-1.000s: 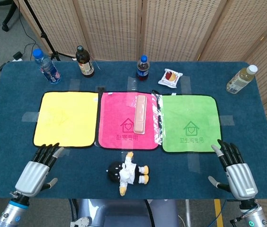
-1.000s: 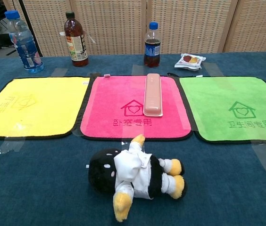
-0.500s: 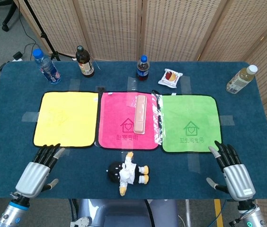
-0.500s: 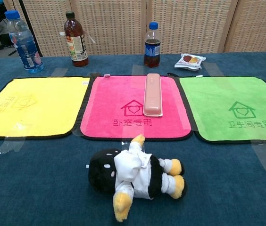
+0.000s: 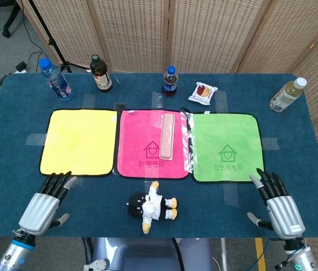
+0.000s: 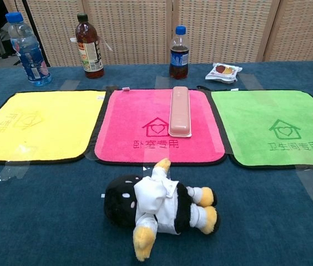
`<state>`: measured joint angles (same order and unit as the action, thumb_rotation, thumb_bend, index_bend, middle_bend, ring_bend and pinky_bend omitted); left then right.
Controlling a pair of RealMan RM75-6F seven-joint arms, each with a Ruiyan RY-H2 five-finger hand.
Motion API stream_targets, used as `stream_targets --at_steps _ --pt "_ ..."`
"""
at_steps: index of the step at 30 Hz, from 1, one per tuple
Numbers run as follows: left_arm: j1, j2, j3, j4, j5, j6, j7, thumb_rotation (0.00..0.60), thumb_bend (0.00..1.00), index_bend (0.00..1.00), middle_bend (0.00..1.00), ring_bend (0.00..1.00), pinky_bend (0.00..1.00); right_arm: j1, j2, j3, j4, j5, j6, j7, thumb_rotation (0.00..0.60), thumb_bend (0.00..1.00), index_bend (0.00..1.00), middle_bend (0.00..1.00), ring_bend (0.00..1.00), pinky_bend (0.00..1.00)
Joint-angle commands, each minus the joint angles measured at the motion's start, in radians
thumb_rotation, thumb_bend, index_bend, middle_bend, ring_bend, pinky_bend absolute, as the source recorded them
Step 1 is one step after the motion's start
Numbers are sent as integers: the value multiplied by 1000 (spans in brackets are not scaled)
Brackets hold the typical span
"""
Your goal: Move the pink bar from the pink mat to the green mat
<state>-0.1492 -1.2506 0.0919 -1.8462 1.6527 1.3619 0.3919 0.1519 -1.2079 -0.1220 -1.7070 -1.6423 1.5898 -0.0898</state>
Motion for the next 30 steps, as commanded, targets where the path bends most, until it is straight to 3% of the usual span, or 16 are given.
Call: stream_targets --at_steps 1,17,24,30 --pt "1 0 1 0 -2 -1 2 600 171 35 0 0 21 -2 2 3 -1 0 -6 -1 600 182 74 0 0 0" --pt "8 12 -2 -19 11 20 -12 600 172 35 0 0 21 10 1 47 -32 8 -68 -72 600 208 74 0 0 0" --pt "6 19 -5 -21 6 18 -31 600 172 35 0 0 21 111 57 161 -127 55 -164 -192 600 208 74 0 0 0" --pt "2 23 -13 -15 -12 10 -46 600 179 35 0 0 21 246 87 283 -181 175 -321 -335 600 213 74 0 0 0"
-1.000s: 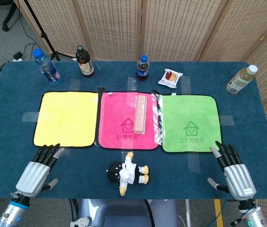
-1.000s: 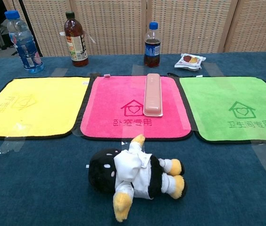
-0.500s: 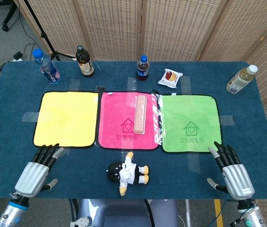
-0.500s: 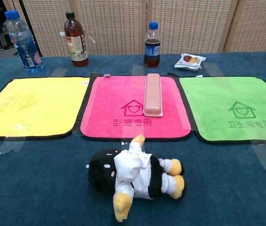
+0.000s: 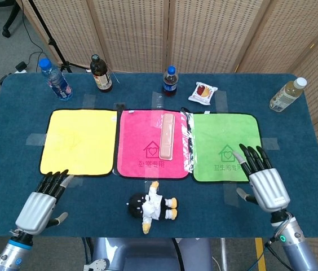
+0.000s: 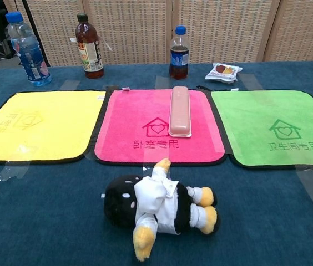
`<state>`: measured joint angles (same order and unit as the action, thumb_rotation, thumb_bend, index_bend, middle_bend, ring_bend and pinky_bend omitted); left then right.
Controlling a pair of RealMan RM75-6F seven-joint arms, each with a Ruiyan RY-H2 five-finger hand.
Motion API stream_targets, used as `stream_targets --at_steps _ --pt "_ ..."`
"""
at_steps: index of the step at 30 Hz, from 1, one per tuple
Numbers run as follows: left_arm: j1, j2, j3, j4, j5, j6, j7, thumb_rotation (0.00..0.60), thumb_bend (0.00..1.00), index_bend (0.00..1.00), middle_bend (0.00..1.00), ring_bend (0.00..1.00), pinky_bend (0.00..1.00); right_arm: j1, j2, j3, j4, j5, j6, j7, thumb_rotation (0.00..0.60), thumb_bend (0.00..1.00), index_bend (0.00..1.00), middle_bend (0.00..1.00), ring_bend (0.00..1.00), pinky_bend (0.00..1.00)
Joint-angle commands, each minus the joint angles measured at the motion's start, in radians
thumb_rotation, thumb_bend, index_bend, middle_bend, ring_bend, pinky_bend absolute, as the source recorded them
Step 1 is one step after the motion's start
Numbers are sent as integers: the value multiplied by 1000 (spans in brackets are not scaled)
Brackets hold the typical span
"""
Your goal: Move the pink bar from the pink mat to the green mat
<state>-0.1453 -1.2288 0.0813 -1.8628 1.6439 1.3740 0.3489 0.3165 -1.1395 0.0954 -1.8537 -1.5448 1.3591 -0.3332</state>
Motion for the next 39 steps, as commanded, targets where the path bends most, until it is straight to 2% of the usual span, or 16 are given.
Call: stream_targets --at_steps 1,11,17,21,25,39 --pt "-2 1 -3 3 -5 -4 -4 600 179 35 0 0 22 102 16 81 -38 97 -113 -119 600 220 74 0 0 0" --pt "-6 4 -20 16 -25 -2 -25 600 179 35 0 0 21 358 -86 216 0 309 -321 -449 600 240 74 0 0 0" --pt "-12 0 -31 32 -57 -17 -39 600 180 35 0 0 21 490 -157 252 67 440 -386 -603 600 267 74 0 0 0" --pt "-15 0 -39 40 -70 -18 -45 600 180 35 0 0 22 566 -206 247 117 493 -411 -691 600 399 99 1 0 0" --pt "-15 1 -45 43 -74 -14 -54 600 180 35 0 0 21 627 -260 225 168 491 -423 -748 600 550 127 18 0 0" --pt "-26 -5 -36 50 -71 -36 -72 600 178 35 0 0 21 765 -412 117 397 496 -524 -832 600 569 203 94 0 0"
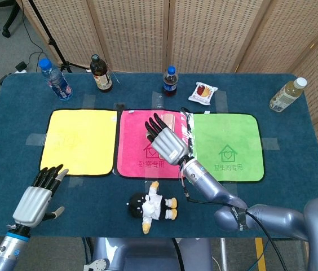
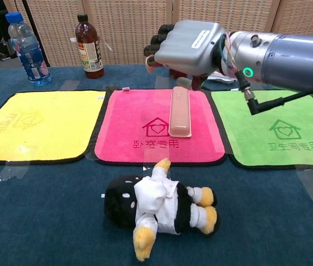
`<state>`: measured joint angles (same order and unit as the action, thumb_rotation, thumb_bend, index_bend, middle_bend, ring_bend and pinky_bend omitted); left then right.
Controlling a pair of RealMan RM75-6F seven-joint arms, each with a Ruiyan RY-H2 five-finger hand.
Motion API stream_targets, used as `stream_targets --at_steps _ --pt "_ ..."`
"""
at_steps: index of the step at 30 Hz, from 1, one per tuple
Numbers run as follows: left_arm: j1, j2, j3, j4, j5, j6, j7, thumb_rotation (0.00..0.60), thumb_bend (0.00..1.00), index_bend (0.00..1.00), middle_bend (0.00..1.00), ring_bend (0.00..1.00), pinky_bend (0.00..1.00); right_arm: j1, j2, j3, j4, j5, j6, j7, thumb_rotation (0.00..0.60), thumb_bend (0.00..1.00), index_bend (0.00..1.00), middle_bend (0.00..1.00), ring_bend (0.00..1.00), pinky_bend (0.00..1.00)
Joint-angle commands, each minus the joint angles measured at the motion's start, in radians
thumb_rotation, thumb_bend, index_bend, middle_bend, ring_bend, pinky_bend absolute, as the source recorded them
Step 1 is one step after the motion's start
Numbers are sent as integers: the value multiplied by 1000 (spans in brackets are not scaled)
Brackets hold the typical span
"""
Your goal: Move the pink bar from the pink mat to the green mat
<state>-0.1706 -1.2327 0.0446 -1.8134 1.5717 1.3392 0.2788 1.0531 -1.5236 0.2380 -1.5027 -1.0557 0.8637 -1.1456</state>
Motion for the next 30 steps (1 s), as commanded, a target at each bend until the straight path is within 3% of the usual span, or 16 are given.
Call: stream_targets --at_steps 1,30 --pt "-2 -1 1 1 2 -2 -3 600 178 35 0 0 21 33 -36 -30 58 12 -35 -19 600 569 208 99 0 0" --pt "-21 -23 16 21 -11 -47 -19 600 177 35 0 0 21 189 -233 -98 436 120 -196 32 600 569 227 117 0 9"
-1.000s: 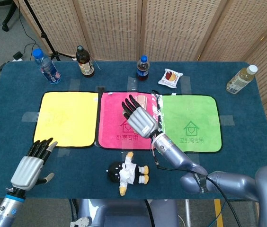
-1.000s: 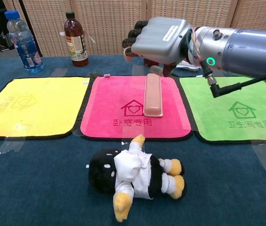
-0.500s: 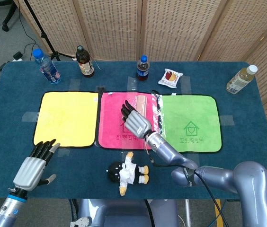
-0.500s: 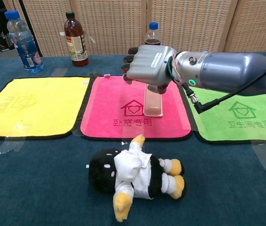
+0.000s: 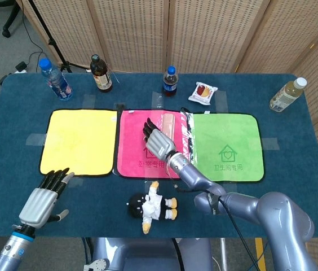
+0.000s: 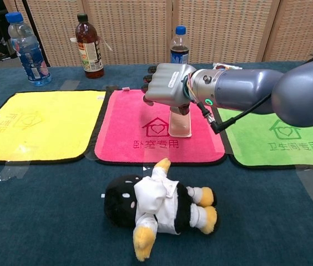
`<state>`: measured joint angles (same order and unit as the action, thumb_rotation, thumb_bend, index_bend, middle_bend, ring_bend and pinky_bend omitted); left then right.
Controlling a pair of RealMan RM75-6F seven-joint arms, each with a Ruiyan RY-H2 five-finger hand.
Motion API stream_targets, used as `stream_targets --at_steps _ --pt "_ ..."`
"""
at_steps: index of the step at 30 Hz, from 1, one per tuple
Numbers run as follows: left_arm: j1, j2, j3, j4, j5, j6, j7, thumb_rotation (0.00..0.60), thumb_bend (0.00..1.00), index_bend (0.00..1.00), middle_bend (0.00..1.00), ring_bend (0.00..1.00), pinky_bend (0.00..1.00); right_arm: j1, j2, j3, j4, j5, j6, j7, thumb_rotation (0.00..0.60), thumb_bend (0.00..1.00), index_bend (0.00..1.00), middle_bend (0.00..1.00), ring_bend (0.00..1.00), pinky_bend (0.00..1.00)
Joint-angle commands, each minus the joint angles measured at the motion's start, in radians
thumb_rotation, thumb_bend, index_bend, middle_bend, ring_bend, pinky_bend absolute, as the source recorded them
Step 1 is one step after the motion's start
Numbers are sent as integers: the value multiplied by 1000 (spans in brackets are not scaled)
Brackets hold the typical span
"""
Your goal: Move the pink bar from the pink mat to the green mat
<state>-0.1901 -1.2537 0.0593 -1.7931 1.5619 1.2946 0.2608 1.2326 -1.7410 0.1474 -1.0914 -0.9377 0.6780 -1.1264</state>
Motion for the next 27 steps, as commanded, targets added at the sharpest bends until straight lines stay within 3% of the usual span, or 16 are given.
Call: stream_targets --at_steps 1,17,27 --pt "-2 -2 2 1 -1 -5 -1 600 177 35 0 0 21 12 -21 -9 34 2 -13 17 600 569 227 117 0 9" --pt "-10 -6 14 0 2 -21 -6 600 177 35 0 0 21 36 -60 -35 131 6 -28 44 600 569 229 117 0 9" --pt "-12 -1 16 -6 -2 -25 -8 600 177 35 0 0 21 22 -55 -59 160 66 -19 13 600 569 229 117 0 9"
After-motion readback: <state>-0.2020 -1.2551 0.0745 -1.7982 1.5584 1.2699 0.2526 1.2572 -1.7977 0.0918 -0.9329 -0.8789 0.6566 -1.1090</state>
